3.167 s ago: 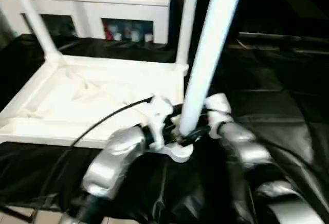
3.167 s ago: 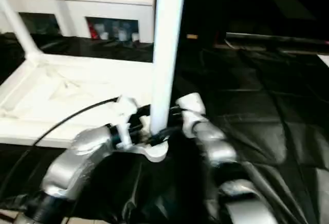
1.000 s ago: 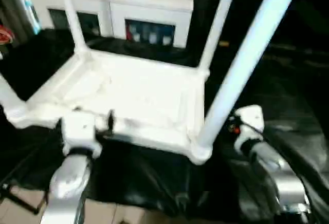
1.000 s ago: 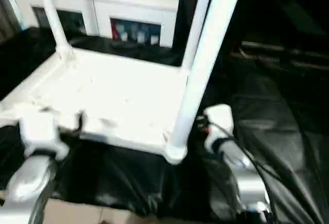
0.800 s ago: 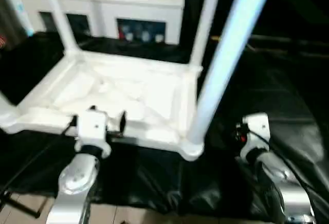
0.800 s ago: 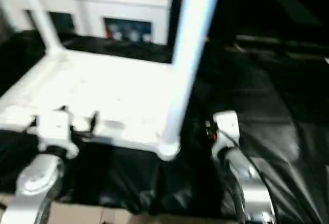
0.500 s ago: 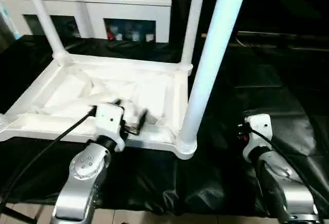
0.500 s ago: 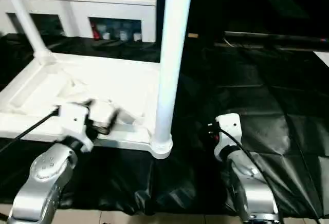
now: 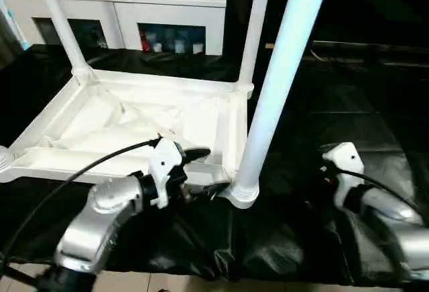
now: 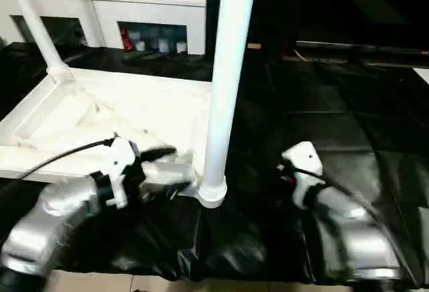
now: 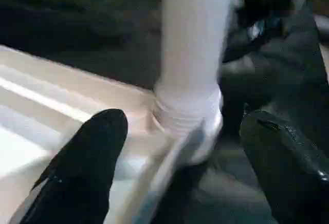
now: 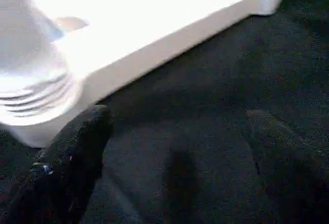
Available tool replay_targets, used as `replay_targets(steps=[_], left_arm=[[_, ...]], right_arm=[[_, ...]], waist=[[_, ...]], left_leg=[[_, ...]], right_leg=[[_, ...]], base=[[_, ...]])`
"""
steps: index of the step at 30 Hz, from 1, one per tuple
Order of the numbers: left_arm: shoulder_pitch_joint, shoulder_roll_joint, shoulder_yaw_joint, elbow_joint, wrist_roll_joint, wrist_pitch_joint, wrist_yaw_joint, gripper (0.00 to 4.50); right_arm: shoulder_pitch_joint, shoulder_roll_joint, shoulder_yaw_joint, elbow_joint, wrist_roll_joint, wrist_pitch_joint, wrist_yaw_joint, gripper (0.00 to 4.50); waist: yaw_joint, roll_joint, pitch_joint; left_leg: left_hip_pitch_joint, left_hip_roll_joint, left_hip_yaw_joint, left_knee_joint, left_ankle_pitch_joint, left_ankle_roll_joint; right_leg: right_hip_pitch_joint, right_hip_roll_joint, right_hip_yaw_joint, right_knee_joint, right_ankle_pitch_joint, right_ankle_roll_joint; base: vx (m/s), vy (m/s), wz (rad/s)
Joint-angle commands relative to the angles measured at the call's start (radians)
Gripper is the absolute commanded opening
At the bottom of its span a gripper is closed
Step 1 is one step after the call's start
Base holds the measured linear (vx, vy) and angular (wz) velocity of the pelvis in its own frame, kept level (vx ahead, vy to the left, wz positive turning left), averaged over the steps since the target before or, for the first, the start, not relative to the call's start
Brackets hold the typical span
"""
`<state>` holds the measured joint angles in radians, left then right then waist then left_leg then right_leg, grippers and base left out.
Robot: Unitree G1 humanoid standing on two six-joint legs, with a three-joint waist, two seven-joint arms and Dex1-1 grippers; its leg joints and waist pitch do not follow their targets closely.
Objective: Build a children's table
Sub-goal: Rotate leg to tighten
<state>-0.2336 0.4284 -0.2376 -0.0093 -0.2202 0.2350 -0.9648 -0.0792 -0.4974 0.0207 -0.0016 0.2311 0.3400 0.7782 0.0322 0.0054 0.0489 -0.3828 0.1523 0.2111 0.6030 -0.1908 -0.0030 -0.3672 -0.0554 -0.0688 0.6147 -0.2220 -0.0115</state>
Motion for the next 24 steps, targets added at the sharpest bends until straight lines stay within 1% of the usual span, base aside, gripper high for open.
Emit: replay_targets(steps=[1, 2, 3, 4, 5, 6, 7, 8, 9, 10, 12, 13, 14, 15, 16, 17, 19, 20, 21, 22, 23, 24], left_arm=[[-0.013, 0.009, -0.020, 0.018, 0.027, -0.016, -0.022, 3.86], [-0.048, 0.020, -0.054, 0.090, 0.083, -0.061, -0.038, 3.67], [-0.048, 0.020, -0.054, 0.090, 0.083, -0.061, -0.038, 3.65], [-0.068, 0.018, -0.060, 0.127, 0.109, -0.086, -0.030, 3.65], [-0.091, 0.020, -0.067, 0.163, 0.124, -0.109, -0.035, 3.47], [-0.117, 0.023, -0.074, 0.198, 0.135, -0.126, -0.043, 3.31], [-0.117, 0.023, -0.074, 0.198, 0.135, -0.126, -0.043, 3.31], [-0.155, 0.031, -0.084, 0.244, 0.141, -0.146, -0.072, 3.18], [-0.155, 0.031, -0.084, 0.244, 0.141, -0.146, -0.072, 3.18], [-0.172, 0.034, -0.088, 0.263, 0.142, -0.151, -0.086, 3.13], [-0.184, 0.037, -0.092, 0.275, 0.144, -0.154, -0.097, 2.90], [-0.199, 0.037, -0.096, 0.298, 0.148, -0.166, -0.107, 2.82], [-0.220, 0.037, -0.101, 0.327, 0.151, -0.178, -0.122, 2.78], [-0.232, 0.037, -0.104, 0.346, 0.154, -0.186, -0.131, 2.75], [-0.234, 0.036, -0.104, 0.349, 0.154, -0.187, -0.132, 2.68], [-0.247, 0.034, -0.106, 0.371, 0.155, -0.192, -0.142, 2.45], [-0.258, 0.032, -0.111, 0.391, 0.156, -0.194, -0.159, 2.39], [-0.277, 0.028, -0.118, 0.432, 0.167, -0.217, -0.178, 2.36], [-0.284, 0.027, -0.121, 0.448, 0.170, -0.226, -0.185, 2.33], [-0.289, 0.025, -0.123, 0.459, 0.172, -0.233, -0.188, 2.12], [-0.298, 0.022, -0.125, 0.478, 0.175, -0.243, -0.194, 2.01], [-0.303, 0.021, -0.127, 0.487, 0.177, -0.248, -0.199, 2.01]], right_arm=[[0.002, -0.014, 0.015, -0.032, 0.009, 0.007, 0.029, 4.50], [0.008, -0.023, 0.038, -0.056, 0.014, 0.012, 0.061, 4.50], [0.008, -0.023, 0.038, -0.056, 0.014, 0.012, 0.061, 4.50], [0.008, -0.022, 0.047, -0.066, 0.017, 0.014, 0.069, 4.50], [0.008, -0.024, 0.058, -0.073, 0.020, 0.016, 0.079, 4.50], [0.006, -0.029, 0.070, -0.080, 0.023, 0.019, 0.091, 4.50], [0.006, -0.029, 0.070, -0.080, 0.023, 0.019, 0.091, 4.50], [0.006, -0.038, 0.085, -0.085, 0.021, 0.021, 0.107, 4.50], [0.006, -0.038, 0.085, -0.085, 0.021, 0.021, 0.107, 4.50], [0.005, -0.040, 0.085, -0.086, 0.023, 0.023, 0.111, 4.50], [0.004, -0.041, 0.085, -0.087, 0.024, 0.025, 0.114, 4.50], [0.003, -0.044, 0.084, -0.088, 0.026, 0.029, 0.121, 4.50], [0.001, -0.049, 0.085, -0.087, 0.028, 0.034, 0.130, 4.50], [0.000, -0.052, 0.086, -0.087, 0.028, 0.037, 0.136, 4.50], [-0.001, -0.053, 0.087, -0.087, 0.028, 0.037, 0.136, 4.50], [-0.004, -0.056, 0.087, -0.086, 0.027, 0.040, 0.141, 4.50], [-0.005, -0.058, 0.088, -0.088, 0.027, 0.043, 0.144, 4.50], [-0.003, -0.063, 0.091, -0.093, 0.028, 0.044, 0.145, 4.50], [-0.003, -0.064, 0.092, -0.094, 0.029, 0.045, 0.145, 4.50], [-0.003, -0.065, 0.093, -0.095, 0.029, 0.045, 0.145, 4.50], [-0.002, -0.066, 0.093, -0.095, 0.027, 0.044, 0.147, 4.50], [-0.001, -0.067, 0.093, -0.096, 0.026, 0.044, 0.148, 4.50]], waist=[[0.000, 0.000, -0.052], [0.000, -0.002, -0.051], [0.000, -0.002, -0.052], [0.000, -0.001, -0.052], [-0.001, -0.002, -0.050], [0.002, 0.002, -0.052], [0.001, 0.001, -0.053], [0.003, 0.001, -0.054], [0.003, 0.001, -0.055], [0.004, 0.007, -0.056], [0.004, 0.004, -0.057], [0.004, 0.007, -0.058], [0.005, 0.012, -0.058], [0.006, 0.009, -0.060], [0.006, 0.007, -0.059], [0.007, 0.008, -0.059], [0.007, 0.009, -0.058], [0.007, 0.011, -0.059], [0.006, 0.009, -0.057], [0.006, 0.011, -0.059], [0.007, 0.010, -0.059], [0.007, 0.011, -0.059]], left_leg=[[0.029, 0.097, -0.053, -0.074, -0.199, 0.033], [0.028, 0.094, -0.053, -0.074, -0.213, 0.031], [0.030, 0.096, -0.053, -0.073, -0.216, 0.028], [0.028, 0.098, -0.055, -0.075, -0.214, 0.025], [0.026, 0.096, -0.055, -0.076, -0.216, 0.027], [0.030, 0.095, -0.055, -0.074, -0.223, 0.022], [0.030, 0.096, -0.055, -0.074, -0.222, 0.020], [0.030, 0.097, -0.056, -0.075, -0.219, 0.018], [0.030, 0.097, -0.056, -0.074, -0.212, 0.019], [0.029, 0.098, -0.057, -0.074, -0.207, 0.018], [0.027, 0.098, -0.056, -0.073, -0.193, 0.024], [0.027, 0.099, -0.056, -0.072, -0.185, 0.029], [0.027, 0.097, -0.056, -0.071, -0.183, 0.032], [0.030, 0.097, -0.055, -0.070, -0.188, 0.032], [0.030, 0.097, -0.054, -0.070, -0.190, 0.033], [0.029, 0.098, -0.054, -0.070, -0.191, 0.031], [0.028, 0.098, -0.055, -0.070, -0.191, 0.032], [0.028, 0.099, -0.056, -0.070, -0.189, 0.032], [0.028, 0.097, -0.054, -0.070, -0.190, 0.035], [0.029, 0.098, -0.055, -0.069, -0.198, 0.031], [0.029, 0.099, -0.056, -0.070, -0.197, 0.030], [0.029, 0.099, -0.055, -0.069, -0.197, 0.030]], right_leg=[[0.025, -0.107, 0.069, -0.079, -0.144, -0.204], [0.025, -0.105, 0.069, -0.084, -0.163, -0.200], [0.025, -0.108, 0.070, -0.082, -0.166, -0.200], [0.027, -0.110, 0.070, -0.080, -0.165, -0.201], [0.026, -0.108, 0.069, -0.084, -0.175, -0.199], [0.025, -0.110, 0.070, -0.085, -0.182, -0.197], [0.025, -0.109, 0.069, -0.084, -0.178, -0.197], [0.025, -0.110, 0.068, -0.082, -0.165, -0.206], [0.026, -0.111, 0.068, -0.079, -0.152, -0.211], [0.027, -0.112, 0.069, -0.077, -0.136, -0.217], [0.029, -0.112, 0.068, -0.073, -0.095, -0.234], [0.031, -0.113, 0.067, -0.070, -0.073, -0.242], [0.030, -0.112, 0.067, -0.071, -0.070, -0.242], [0.029, -0.111, 0.066, -0.071, -0.068, -0.243], [0.029, -0.111, 0.067, -0.072, -0.067, -0.246], [0.031, -0.114, 0.067, -0.071, -0.068, -0.252], [0.032, -0.115, 0.067, -0.072, -0.072, -0.254], [0.032, -0.114, 0.066, -0.071, -0.067, -0.255], [0.032, -0.113, 0.067, -0.073, -0.071, -0.254], [0.033, -0.115, 0.067, -0.072, -0.075, -0.253], [0.033, -0.116, 0.067, -0.071, -0.073, -0.256], [0.033, -0.116, 0.066, -0.072, -0.072, -0.259]], base=[[0.000, 0.000, 0.00], [0.000, 0.000, 0.00], [0.000, 0.000, 0.00], [0.000, 0.000, 0.00], [0.000, 0.000, 0.00], [0.000, 0.000, 0.00], [0.000, 0.000, 0.00], [0.000, 0.000, 0.00], [0.000, 0.000, 0.00], [0.000, 0.000, 0.00], [0.000, 0.000, 0.00], [0.000, 0.000, 0.00], [0.000, 0.000, 0.00], [0.000, 0.000, 0.00], [0.000, 0.000, 0.00], [0.000, 0.000, 0.00], [0.000, 0.000, 0.00], [0.000, 0.000, 0.00], [0.000, 0.000, 0.00], [0.000, 0.000, 0.00], [0.000, 0.000, 0.00], [0.000, 0.000, 0.00]])
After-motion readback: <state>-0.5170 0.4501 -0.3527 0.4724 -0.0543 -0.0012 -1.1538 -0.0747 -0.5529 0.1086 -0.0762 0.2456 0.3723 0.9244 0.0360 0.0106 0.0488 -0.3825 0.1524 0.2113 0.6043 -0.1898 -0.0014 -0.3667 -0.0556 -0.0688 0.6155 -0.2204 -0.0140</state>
